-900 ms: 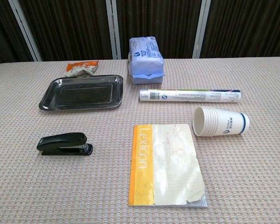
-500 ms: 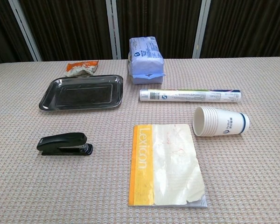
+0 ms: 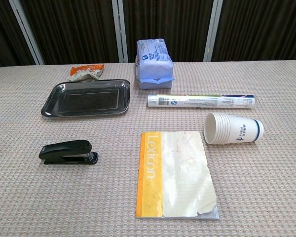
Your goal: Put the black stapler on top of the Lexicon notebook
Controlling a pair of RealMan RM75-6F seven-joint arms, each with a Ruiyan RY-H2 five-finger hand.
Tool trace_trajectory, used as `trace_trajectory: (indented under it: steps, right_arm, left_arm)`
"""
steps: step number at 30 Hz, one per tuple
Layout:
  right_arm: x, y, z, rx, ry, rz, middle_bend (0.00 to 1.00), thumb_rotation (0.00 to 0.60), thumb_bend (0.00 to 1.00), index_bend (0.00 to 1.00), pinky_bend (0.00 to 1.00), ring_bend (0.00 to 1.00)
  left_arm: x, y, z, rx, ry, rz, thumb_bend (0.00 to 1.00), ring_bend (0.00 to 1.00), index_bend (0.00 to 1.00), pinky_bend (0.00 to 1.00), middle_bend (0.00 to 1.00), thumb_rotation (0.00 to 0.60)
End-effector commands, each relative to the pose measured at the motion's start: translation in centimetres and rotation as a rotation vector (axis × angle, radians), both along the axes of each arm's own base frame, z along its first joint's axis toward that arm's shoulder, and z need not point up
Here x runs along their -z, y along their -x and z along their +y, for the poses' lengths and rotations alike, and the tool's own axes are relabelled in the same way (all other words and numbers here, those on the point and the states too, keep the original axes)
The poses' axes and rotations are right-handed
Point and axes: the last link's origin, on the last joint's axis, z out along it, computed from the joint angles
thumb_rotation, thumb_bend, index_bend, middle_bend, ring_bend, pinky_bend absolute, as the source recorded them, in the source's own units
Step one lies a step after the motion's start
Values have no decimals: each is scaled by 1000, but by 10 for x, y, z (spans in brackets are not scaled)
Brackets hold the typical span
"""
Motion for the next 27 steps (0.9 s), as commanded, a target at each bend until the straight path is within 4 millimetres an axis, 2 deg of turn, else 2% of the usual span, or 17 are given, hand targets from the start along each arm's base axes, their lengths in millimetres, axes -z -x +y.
trace_trajectory:
  steps: [1, 6, 16, 22, 27]
  right_arm:
    - [-1, -1, -1, -2, -3, -6, 0, 600, 25, 0, 0, 0]
    - [-4, -2, 1, -16, -3, -19, 0, 600, 25, 0, 0, 0]
    - [-11, -2, 6, -24, 11, -43, 0, 600, 25, 0, 0, 0]
    - [-12, -1, 7, -22, 11, -40, 0, 600, 25, 0, 0, 0]
    - [-13, -1, 8, -27, 14, -43, 0, 600, 25, 0, 0, 0]
  left_arm:
    - [17, -2, 12, -8, 34, 20, 149, 242, 156, 307, 254, 600]
    - [43, -5, 28, -18, 56, 38, 152, 242, 165, 320, 255, 600]
    - [84, -21, 38, 34, 131, 46, 153, 243, 184, 328, 263, 600]
    - [102, -41, 42, 102, 164, 32, 154, 255, 211, 339, 273, 600]
    - [111, -47, 47, 114, 177, 27, 156, 276, 246, 366, 297, 600]
